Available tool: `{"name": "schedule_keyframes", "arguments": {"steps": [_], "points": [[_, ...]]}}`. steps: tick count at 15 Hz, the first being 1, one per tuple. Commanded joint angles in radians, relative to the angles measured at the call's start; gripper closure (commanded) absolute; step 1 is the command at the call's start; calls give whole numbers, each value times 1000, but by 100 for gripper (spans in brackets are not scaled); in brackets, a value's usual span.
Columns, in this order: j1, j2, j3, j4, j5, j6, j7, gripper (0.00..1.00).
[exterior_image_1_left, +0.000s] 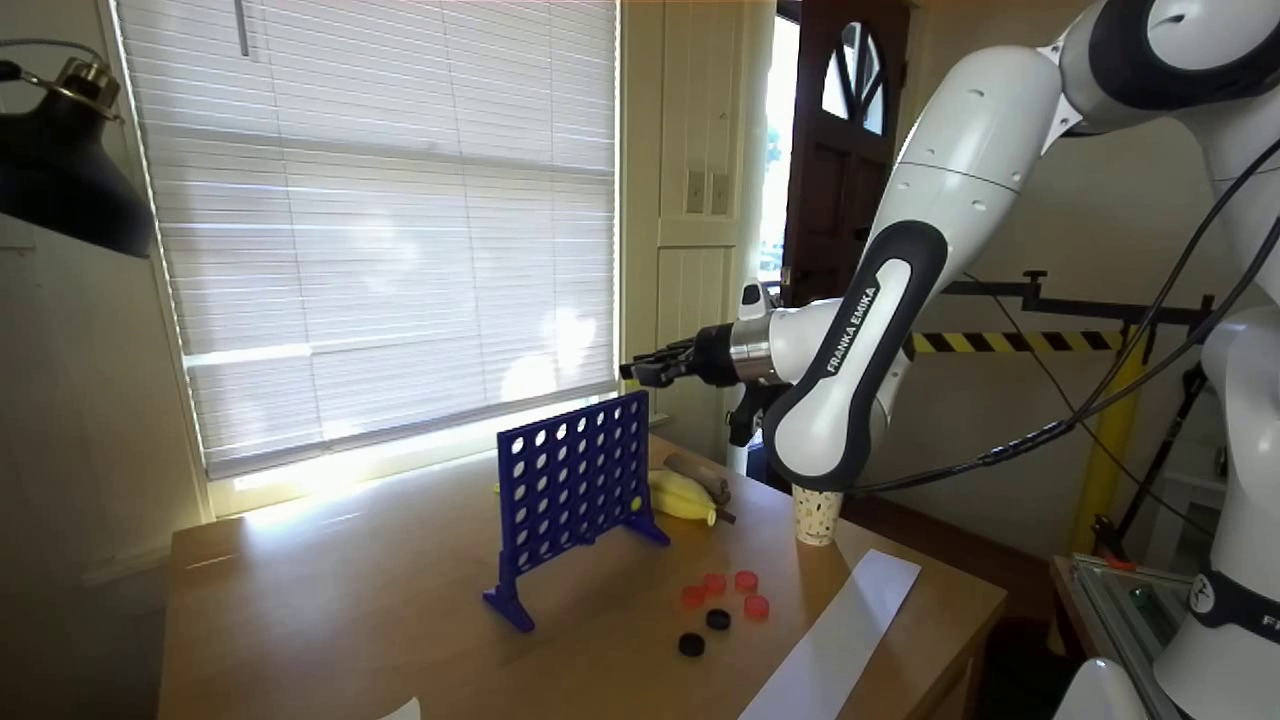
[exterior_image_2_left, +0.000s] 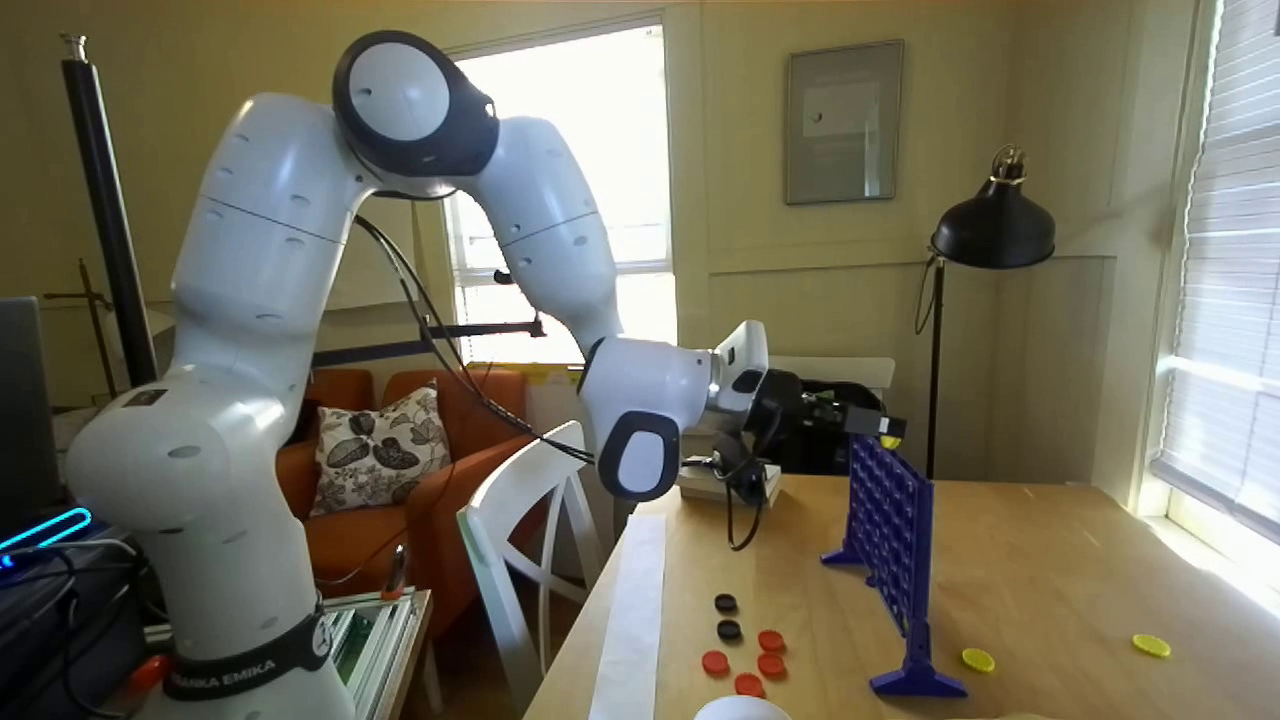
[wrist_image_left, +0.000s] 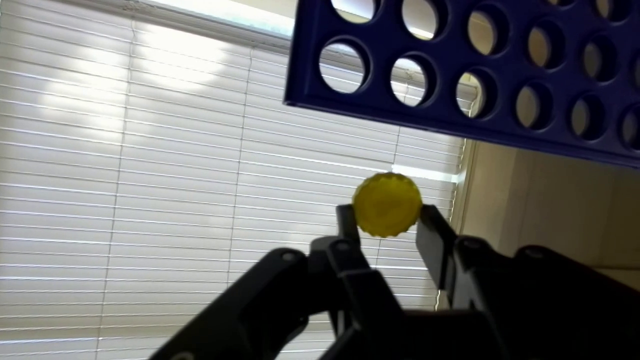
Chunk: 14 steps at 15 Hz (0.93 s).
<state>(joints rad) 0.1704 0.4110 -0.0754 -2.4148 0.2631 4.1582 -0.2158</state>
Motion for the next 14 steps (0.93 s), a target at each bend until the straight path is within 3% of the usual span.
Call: {"name": "schedule_keyframes", "arguments": {"steps": [1, 14], "points": [[-31, 16, 18, 27, -40, -15, 16, 90], [-75, 57, 27, 64, -131, -17, 69, 90]]}}
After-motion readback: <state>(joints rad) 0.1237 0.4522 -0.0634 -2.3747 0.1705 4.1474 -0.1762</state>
